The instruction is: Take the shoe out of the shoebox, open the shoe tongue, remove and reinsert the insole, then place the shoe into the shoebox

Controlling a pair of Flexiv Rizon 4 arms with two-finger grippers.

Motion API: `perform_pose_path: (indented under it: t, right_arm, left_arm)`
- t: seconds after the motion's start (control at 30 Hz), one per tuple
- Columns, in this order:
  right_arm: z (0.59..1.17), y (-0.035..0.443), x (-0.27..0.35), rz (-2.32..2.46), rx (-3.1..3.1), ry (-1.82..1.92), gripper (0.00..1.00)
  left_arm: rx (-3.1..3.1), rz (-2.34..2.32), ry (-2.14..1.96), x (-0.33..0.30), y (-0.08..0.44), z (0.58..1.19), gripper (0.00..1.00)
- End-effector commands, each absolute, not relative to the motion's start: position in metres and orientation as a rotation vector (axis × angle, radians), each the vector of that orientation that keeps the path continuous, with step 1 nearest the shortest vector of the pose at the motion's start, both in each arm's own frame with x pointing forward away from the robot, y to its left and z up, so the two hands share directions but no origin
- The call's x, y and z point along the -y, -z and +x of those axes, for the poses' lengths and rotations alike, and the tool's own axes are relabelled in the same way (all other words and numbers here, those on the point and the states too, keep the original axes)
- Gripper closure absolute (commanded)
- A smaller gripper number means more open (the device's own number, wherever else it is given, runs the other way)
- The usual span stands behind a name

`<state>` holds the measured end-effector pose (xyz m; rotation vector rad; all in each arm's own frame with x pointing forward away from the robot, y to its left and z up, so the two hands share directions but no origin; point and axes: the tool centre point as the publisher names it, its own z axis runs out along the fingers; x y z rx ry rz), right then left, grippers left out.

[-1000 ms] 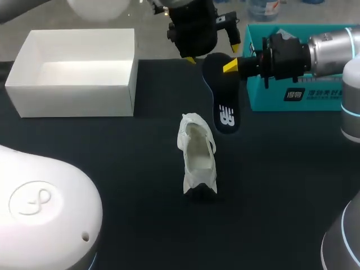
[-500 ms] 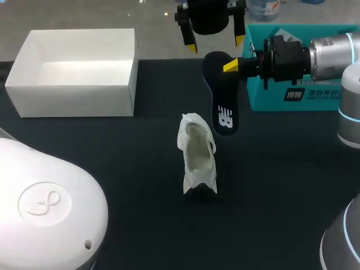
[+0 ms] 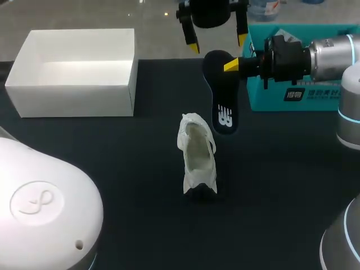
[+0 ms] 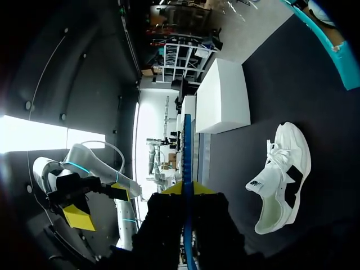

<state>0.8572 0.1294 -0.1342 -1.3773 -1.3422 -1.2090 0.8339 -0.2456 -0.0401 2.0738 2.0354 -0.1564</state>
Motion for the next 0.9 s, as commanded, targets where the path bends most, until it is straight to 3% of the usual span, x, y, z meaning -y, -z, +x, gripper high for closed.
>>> perform_pose_path:
  t: [0.03, 0.9]
  right_arm:
    - [0.857, 0.133, -0.13, -1.377, 1.346, 1.205, 1.0]
    - [0.855, 0.139, -0.132, -1.37, 1.333, 1.216, 1.0]
  left_arm:
    - [-2.022, 2.07, 0.159, 0.243, 0.042, 0.831, 0.0]
    - [-2.017, 2.156, 0.007, 0.249, 0.056, 0.831, 0.0]
